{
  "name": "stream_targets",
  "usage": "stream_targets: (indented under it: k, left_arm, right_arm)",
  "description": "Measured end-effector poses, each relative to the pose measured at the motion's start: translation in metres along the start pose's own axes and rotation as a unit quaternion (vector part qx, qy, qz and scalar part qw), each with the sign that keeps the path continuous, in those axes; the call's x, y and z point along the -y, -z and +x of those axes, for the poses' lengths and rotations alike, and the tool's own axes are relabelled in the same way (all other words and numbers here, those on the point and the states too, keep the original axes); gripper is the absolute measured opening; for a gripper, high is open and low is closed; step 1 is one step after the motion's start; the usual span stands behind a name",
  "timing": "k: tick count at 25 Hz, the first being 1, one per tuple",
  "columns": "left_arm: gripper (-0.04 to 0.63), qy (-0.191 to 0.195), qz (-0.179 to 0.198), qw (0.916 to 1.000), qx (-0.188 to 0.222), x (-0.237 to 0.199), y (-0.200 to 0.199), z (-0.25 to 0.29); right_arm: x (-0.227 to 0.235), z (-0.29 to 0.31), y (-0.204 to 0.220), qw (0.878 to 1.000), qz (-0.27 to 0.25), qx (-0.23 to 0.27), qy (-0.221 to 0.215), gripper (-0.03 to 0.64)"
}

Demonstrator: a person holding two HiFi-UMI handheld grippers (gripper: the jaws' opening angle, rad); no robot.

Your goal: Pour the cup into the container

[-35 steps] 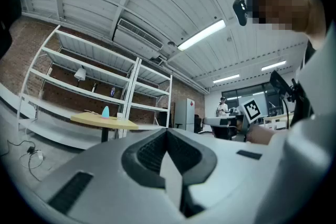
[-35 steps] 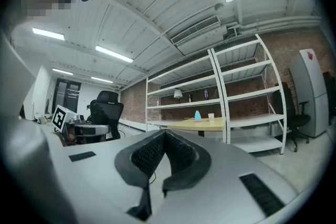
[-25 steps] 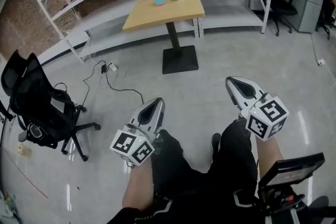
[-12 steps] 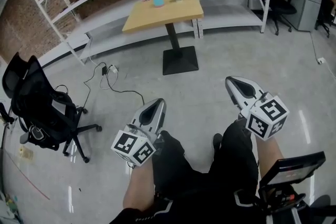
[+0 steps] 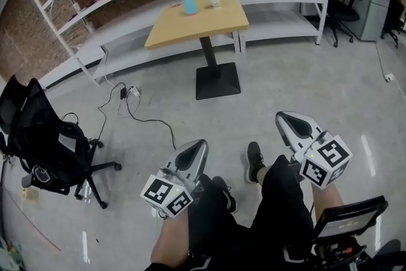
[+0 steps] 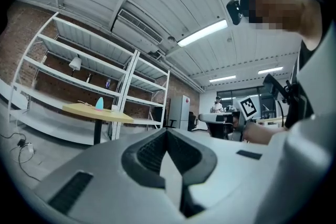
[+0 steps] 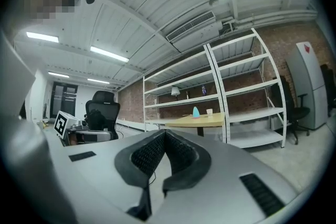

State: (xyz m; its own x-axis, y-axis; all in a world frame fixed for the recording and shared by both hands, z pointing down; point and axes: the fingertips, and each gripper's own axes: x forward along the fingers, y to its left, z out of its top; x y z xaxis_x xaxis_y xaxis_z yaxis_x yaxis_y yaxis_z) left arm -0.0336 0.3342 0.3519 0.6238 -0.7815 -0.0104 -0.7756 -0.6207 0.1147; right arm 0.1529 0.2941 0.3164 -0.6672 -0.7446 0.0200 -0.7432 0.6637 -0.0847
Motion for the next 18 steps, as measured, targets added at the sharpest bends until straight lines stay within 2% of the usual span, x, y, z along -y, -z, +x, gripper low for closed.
stream_targets:
  k: [5,18]
  left_arm:
    - [-0.002,0.004,-0.011,0.9999,-0.012,-0.015,0.013,0.02]
    - [-0.002,0.017,0.015,0.9997,-0.003,-0.048,-0.021,0.071]
  right_arm:
    - [0.022,0.018,0.017,1.0,0.023,-0.005,0.008,-0.006]
    - [0.05,0.062,-0.012,1.0,-0.019,0.013,-0.014,-0.006]
